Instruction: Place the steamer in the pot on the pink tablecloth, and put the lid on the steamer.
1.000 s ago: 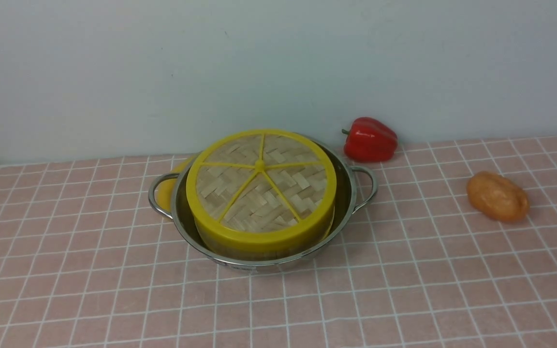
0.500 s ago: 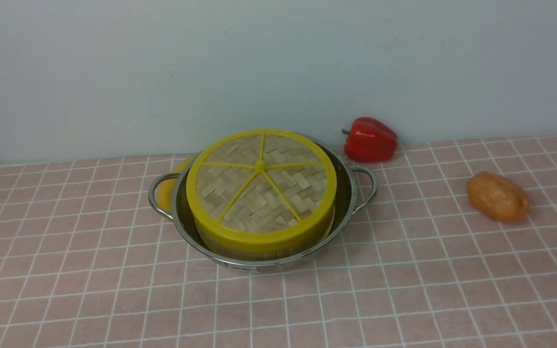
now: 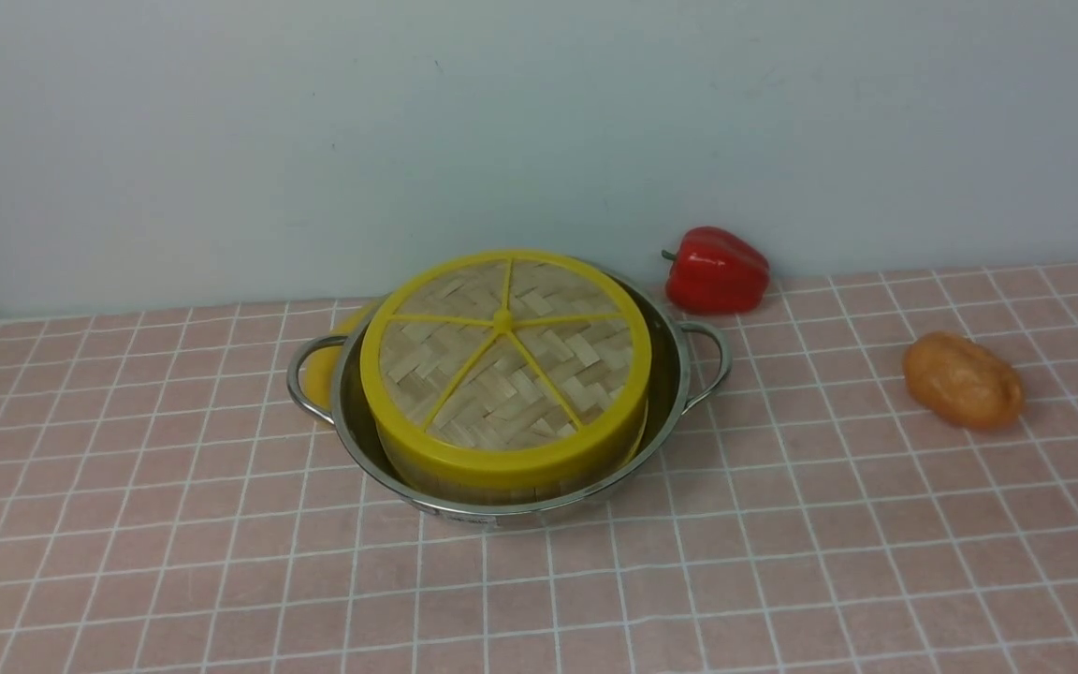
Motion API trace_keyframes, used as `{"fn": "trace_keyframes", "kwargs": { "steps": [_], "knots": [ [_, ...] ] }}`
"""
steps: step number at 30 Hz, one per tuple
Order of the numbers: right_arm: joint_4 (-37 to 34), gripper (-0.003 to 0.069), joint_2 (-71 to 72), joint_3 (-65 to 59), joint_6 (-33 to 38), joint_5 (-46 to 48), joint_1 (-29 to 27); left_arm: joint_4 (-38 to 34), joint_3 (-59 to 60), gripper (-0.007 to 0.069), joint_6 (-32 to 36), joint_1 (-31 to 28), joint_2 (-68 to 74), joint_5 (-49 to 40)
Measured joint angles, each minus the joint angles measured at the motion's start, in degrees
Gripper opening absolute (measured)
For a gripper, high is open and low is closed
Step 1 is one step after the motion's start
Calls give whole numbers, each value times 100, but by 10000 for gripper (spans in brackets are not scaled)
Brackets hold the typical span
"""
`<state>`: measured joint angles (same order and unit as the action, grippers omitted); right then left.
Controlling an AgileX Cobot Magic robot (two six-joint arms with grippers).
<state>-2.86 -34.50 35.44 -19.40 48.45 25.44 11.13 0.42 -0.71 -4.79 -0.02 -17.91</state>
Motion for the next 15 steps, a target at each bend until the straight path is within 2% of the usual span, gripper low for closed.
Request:
{"fn": "trace_keyframes", "kwargs": {
  "steps": [3,8,9,11,15],
  "knots": [
    [121,124,213,-27,126,-29,-119,0,0,85,0,0,0,-5],
    [829,136,1275,-379,645,-557,-1030,0,0,96,0,0,0,-5],
    [858,138,1329,-441,657,-595,-1064,0,0,96,0,0,0,-5],
    [1194,144,2051,-936,700,-1147,-1450,0,0,96,-6,0,0,-5],
    [1343,155,2987,-1784,700,-2079,-1830,0,0,106,-6,0,0,-5]
  ]
}}
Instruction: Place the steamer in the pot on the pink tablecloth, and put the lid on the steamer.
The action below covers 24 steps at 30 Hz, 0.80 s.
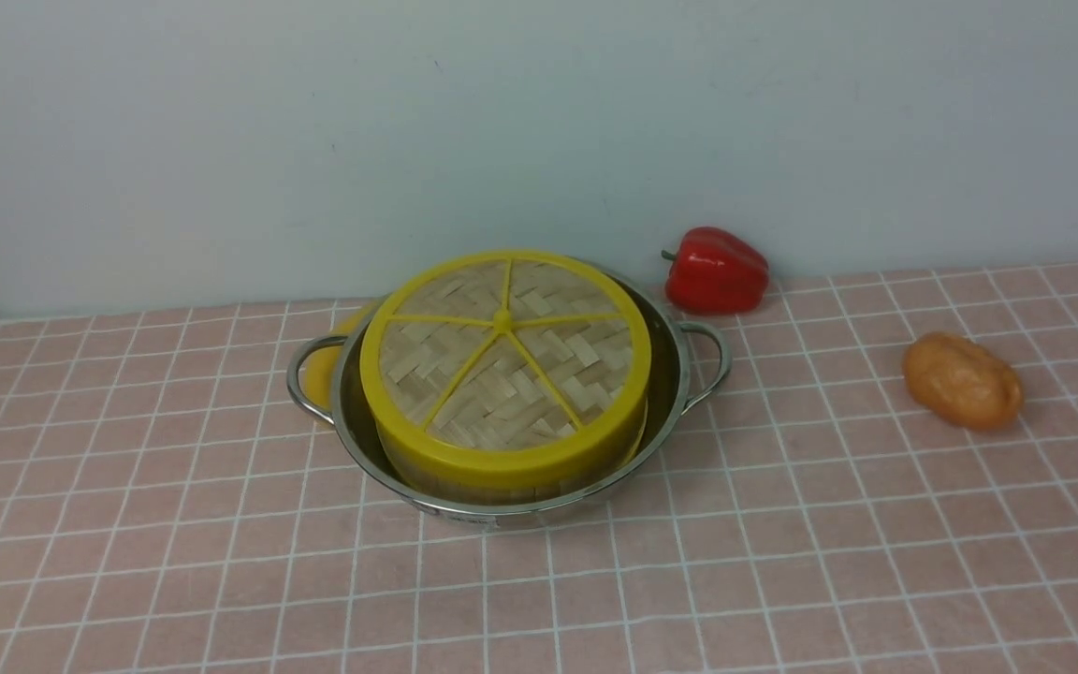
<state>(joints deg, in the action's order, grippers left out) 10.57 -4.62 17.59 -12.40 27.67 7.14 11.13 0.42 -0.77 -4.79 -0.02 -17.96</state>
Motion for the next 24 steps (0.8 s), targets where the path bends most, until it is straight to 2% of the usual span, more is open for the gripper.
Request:
{"fn": "trace_keyframes", "kwargs": {
  "steps": [4,8,24],
  "knots": [
    [0,169,438,-936,-52,-778,-266,0,0,111,-6,0,0,2],
    [-44,182,442,-1623,-76,-1065,-514,0,0,118,-6,0,0,-12],
    [-112,228,442,-1800,-80,-1015,-566,0,0,149,-10,0,0,-12]
  ]
}}
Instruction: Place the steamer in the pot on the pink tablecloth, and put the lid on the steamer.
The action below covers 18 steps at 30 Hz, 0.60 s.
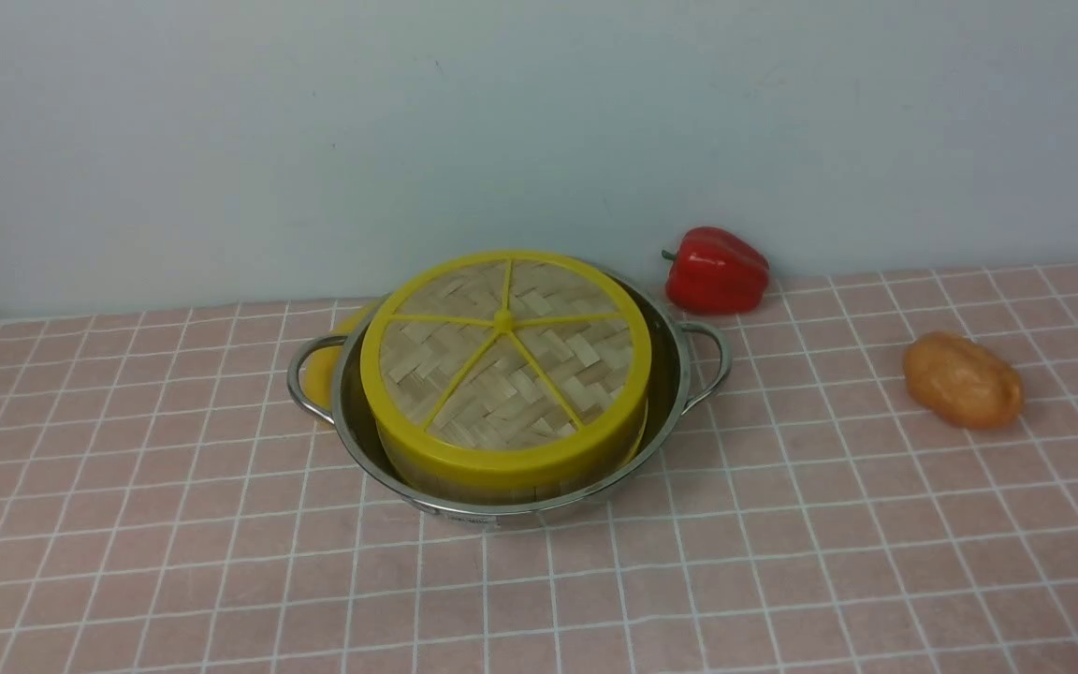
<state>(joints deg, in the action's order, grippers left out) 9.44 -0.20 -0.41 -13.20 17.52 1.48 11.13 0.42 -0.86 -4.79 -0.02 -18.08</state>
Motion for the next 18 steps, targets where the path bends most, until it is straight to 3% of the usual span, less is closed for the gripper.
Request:
{"fn": "trace_keyframes", "kwargs": {
  "steps": [18],
  "knots": [
    [0,240,0,0,0,5,0,0,0,149,0,0,0,0]
  ]
}}
